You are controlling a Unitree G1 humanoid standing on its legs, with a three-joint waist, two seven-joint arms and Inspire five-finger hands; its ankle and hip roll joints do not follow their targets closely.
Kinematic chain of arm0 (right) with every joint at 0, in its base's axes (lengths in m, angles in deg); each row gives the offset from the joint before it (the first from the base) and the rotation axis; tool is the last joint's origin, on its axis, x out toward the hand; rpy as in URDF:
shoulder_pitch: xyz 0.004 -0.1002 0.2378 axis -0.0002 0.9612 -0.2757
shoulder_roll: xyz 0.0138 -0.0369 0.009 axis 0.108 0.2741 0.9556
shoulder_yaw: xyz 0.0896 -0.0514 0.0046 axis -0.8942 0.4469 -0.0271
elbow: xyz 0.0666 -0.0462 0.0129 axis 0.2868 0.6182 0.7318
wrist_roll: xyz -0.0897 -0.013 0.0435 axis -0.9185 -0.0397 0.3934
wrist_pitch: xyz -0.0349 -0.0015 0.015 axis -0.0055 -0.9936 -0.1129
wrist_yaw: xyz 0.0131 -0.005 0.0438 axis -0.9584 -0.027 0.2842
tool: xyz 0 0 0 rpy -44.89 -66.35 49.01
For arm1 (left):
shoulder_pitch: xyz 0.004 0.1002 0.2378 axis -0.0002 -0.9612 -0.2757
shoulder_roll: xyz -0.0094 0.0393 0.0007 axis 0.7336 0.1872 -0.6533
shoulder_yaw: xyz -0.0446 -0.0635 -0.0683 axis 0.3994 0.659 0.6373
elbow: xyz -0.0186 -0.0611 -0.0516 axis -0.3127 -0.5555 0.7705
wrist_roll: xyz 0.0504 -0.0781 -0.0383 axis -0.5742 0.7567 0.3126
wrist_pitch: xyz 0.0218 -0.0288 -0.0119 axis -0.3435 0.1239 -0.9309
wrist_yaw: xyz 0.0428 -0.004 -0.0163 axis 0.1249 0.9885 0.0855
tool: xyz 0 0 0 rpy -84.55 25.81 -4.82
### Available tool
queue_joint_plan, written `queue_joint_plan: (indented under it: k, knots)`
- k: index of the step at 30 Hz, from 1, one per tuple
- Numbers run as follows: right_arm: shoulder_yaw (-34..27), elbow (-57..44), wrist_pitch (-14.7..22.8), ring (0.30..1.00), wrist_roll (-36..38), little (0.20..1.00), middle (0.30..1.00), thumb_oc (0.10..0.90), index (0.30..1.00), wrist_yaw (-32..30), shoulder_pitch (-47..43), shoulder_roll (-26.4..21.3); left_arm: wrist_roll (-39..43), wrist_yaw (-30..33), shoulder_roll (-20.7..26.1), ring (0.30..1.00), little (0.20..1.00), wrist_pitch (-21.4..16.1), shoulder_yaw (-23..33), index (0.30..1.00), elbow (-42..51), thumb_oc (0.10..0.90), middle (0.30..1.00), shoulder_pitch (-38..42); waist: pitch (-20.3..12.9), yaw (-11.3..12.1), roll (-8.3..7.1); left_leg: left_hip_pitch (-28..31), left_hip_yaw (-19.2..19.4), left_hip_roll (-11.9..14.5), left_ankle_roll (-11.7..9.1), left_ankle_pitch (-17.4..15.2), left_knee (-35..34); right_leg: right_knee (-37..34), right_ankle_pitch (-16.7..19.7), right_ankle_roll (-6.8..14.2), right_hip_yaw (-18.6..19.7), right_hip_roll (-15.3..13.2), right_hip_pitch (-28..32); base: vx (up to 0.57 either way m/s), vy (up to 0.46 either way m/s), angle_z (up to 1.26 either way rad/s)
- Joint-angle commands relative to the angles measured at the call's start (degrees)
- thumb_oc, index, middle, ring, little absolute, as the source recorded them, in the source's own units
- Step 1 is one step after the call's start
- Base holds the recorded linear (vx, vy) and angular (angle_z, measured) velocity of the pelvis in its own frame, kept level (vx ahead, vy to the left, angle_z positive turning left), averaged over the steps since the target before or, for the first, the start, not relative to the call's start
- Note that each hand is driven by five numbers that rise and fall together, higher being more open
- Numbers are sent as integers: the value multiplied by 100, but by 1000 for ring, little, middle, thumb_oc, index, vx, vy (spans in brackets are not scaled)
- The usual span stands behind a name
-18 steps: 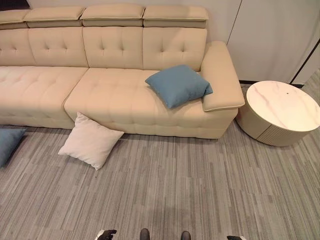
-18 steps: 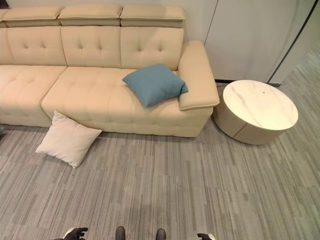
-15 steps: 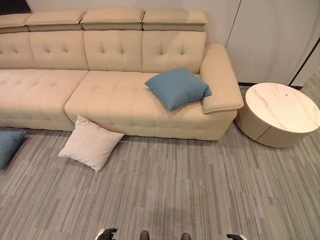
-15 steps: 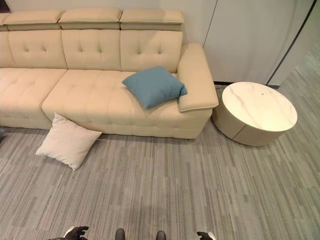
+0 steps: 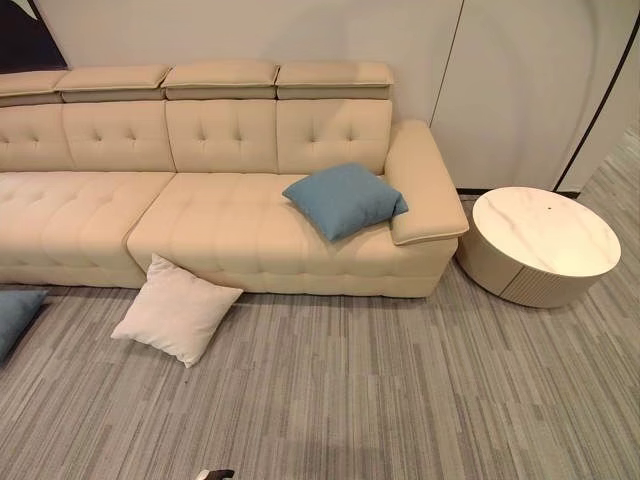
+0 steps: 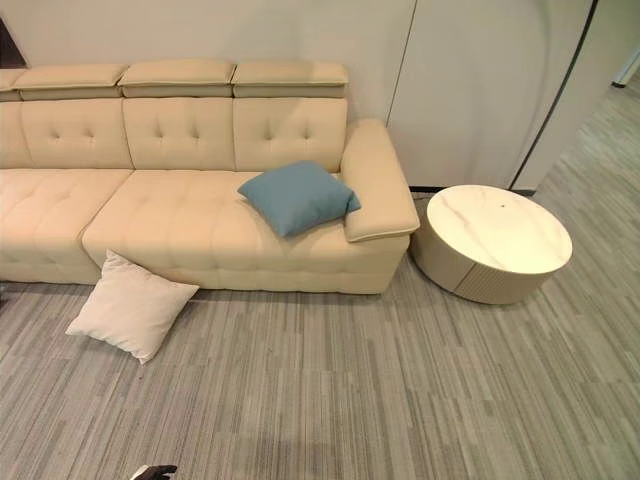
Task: Pick up all the scattered cushions and arrange them neatly on the sofa.
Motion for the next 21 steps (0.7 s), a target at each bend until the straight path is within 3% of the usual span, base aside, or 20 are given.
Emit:
queue_joint_plan:
  k: [1,6,15,19,21]
  knots:
    - [-20,113,47,900,215,900,900,800,900,-87,-383,34,113,9,-50,900,900,-141,214,900,-117,800,900,368,124,-72,-341,98,-230,-240,3,-602,6,71,-489,201,-2,-66,165,1,-74,-2]
    - [-4,127,28,900,216,900,900,800,900,-83,-421,17,135,31,-15,900,900,-139,175,900,-80,800,900,455,235,-116,-315,31,-241,-157,-31,-532,44,298,-580,121,37,-16,1,-24,-64,0]
    - [-51,110,80,900,292,900,900,800,900,-129,-471,-133,254,24,-46,900,900,-173,94,900,9,800,900,620,457,-139,-405,-640,-357,-178,-108,-728,1182,419,-663,-80,52,15,-147,-29,-62,5]
    - [-39,105,96,900,315,900,900,800,900,-127,-499,-155,292,5,-53,900,900,-192,72,900,24,800,900,630,506,-94,-410,-808,-474,-242,-88,-717,1269,423,-692,-81,35,1,-129,46,10,2]
    - [-45,55,117,900,357,900,900,800,900,-105,-520,-165,246,-8,-43,900,900,-202,27,900,20,800,900,625,486,-65,-451,-1170,-439,-292,-69,-548,1109,355,-686,-15,19,-41,-85,117,71,6]
